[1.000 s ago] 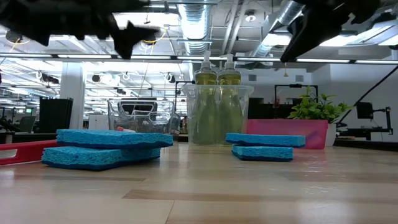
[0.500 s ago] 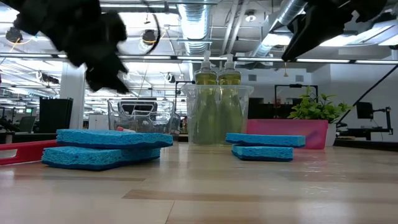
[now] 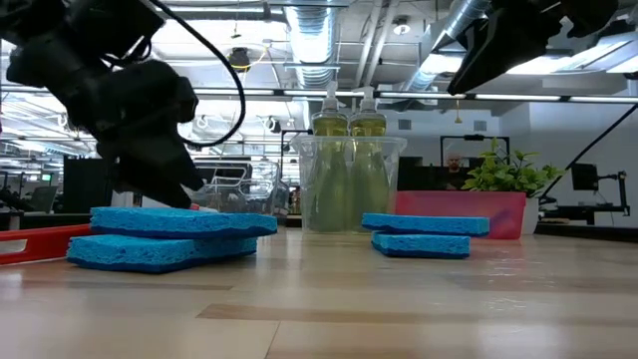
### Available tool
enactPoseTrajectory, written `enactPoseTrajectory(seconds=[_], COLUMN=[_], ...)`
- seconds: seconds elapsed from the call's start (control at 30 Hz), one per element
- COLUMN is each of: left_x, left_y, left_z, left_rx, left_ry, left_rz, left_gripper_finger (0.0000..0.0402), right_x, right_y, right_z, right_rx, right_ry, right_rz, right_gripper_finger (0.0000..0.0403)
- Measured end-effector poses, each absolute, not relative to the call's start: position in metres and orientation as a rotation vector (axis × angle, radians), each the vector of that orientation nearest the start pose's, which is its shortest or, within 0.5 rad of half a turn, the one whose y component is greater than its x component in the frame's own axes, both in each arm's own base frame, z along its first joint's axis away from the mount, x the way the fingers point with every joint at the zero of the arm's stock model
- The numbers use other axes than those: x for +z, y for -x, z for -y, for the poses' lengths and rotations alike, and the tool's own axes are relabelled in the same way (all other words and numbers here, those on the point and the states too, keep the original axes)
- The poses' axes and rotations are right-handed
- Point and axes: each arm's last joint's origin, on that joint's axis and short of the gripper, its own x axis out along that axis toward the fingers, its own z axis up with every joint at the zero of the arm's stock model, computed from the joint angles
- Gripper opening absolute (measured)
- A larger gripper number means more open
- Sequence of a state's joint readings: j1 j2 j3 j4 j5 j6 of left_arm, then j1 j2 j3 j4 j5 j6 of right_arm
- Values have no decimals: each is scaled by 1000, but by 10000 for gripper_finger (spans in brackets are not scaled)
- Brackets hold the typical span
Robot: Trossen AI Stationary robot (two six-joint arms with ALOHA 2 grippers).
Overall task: Pick & Place Kitchen Sink Supplies
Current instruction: Put the red dish brush into the pink bin
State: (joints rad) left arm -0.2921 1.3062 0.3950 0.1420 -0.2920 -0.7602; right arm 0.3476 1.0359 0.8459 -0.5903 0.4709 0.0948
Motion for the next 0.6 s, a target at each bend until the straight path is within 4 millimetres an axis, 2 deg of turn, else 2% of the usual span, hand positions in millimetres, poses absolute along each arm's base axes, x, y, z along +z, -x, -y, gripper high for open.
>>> enactPoseTrajectory(seconds=[0.2,0.37,0.6], left_x=[115,105,107], left_y=[-216,-221,-224], left_z=[50,44,38], left_rx=[336,407,415], left_ry=[494,557,587], left_rz=[-754,-756,-730], left_gripper_finger=[269,269,267], right_x=[277,277,277], right_y=[-197,-198,-198], right_z=[-53,-51,-51], right_rx=[-172,-180,-179], right_ry=[212,209,209], right_rz=[-711,-712,-712], right_gripper_finger=[107,107,107])
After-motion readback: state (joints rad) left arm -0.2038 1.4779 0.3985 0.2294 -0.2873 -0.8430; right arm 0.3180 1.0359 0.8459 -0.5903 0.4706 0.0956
